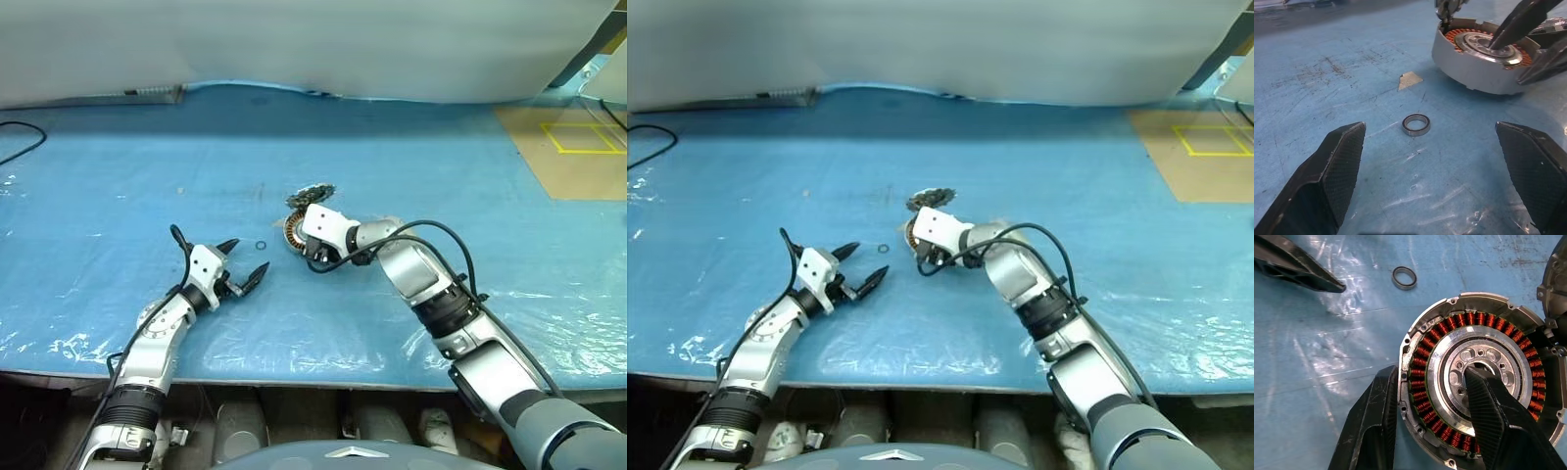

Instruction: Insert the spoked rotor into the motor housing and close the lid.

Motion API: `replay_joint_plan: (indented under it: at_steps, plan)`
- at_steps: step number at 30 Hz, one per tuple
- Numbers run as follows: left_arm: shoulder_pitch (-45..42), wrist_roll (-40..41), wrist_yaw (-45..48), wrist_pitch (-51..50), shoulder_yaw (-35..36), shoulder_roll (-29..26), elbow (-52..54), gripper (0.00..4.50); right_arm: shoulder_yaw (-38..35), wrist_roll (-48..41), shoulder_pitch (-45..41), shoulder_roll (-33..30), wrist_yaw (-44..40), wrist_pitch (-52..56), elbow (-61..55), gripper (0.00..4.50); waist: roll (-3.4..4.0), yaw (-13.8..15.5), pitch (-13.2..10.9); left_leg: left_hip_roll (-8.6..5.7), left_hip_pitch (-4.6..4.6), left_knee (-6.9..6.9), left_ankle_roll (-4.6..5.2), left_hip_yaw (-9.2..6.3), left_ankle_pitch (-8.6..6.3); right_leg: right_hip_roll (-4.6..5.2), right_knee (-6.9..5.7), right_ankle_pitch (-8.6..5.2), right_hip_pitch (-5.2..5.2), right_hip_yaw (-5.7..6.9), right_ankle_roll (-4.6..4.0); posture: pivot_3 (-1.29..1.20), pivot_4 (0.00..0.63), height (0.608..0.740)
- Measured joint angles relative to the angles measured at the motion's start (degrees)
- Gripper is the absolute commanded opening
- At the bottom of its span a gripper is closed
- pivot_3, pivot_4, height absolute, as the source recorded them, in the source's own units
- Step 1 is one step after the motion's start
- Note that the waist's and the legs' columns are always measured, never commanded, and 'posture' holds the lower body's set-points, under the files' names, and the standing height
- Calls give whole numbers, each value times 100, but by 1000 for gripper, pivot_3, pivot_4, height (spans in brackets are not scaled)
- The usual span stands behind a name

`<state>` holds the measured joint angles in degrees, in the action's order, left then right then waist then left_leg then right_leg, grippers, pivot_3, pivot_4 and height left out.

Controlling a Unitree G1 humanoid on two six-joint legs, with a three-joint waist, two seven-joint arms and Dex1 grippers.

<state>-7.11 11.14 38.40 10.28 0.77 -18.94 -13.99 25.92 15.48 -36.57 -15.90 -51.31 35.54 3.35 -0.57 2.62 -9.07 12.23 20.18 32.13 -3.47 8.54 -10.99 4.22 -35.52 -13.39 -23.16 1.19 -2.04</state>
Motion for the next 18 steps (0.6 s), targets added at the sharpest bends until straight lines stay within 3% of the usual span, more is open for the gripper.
replay_joint_plan:
  at_steps: [10,17,18]
  plan:
    - [-25,3,38,-75,-9,-3,5,4500,-58,-320,420,-113,35,1340,-1214,1735,0,11,0,-4,0,-25,-2,0,1,0,23,0,0,-1,1,0,150,740]
    - [-82,17,36,-333,-11,-35,234,4500,-108,-714,388,-127,204,2162,-1585,4108,4,10,-2,-6,4,-31,-2,0,1,0,30,0,-4,-1,1,0,150,740]
    - [-83,18,37,-363,-11,-38,277,4500,-127,-786,370,-133,219,2282,-1638,4108,4,10,-3,-7,5,-33,-2,0,1,0,30,0,-6,-1,1,0,150,740]
